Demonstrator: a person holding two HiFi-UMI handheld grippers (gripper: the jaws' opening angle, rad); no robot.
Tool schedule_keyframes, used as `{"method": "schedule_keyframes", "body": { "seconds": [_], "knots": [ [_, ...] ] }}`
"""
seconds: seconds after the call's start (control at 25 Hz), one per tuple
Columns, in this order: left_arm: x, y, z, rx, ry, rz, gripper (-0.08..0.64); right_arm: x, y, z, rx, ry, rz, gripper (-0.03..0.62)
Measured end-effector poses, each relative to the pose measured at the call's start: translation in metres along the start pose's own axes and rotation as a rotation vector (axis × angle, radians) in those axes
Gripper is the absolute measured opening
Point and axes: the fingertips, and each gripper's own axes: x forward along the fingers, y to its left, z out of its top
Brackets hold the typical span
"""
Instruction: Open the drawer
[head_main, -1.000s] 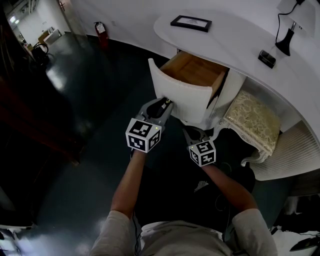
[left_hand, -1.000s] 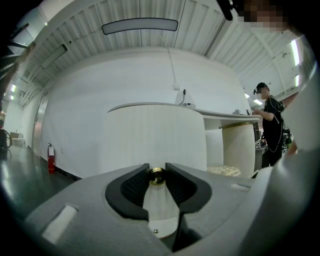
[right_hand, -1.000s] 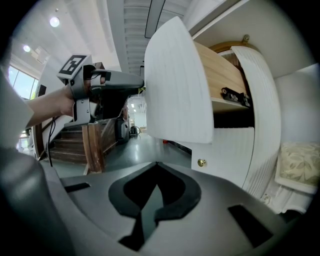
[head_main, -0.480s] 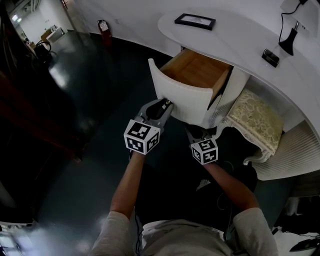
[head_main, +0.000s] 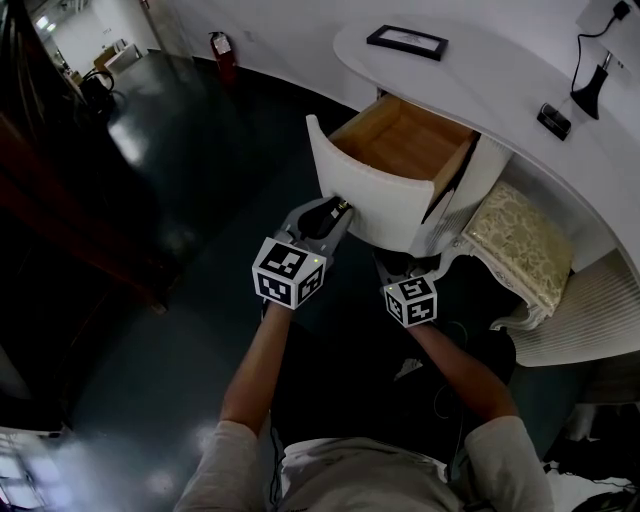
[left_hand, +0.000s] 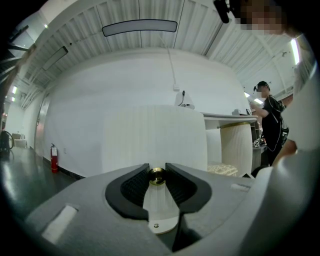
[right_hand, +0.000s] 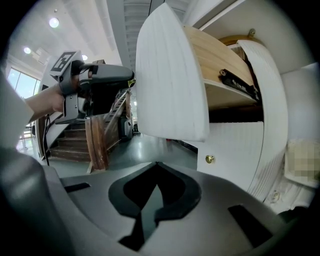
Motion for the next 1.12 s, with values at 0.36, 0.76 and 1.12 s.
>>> {"method": "schedule_keyframes", "body": {
  "seconds": [0.36,0.76,1.12],
  "knots": [
    [-0.007,0.0,-0.001,0.006,0.005,0.0,0.106,0.002,0.012,0.001,-0.063,-0.002,0.038,0.015],
    [-0.013,-0.001,0.0,0.004,0.01,0.003,0.106,0.002,0.023,0.005,-0.082,-0.01,0.056,0.015],
    [-0.02,0.0,-0.003,0.006,0.008,0.005,0.106,-0.001,0.029,0.01,-0.096,-0.039,0.057,0.015]
  ]
}}
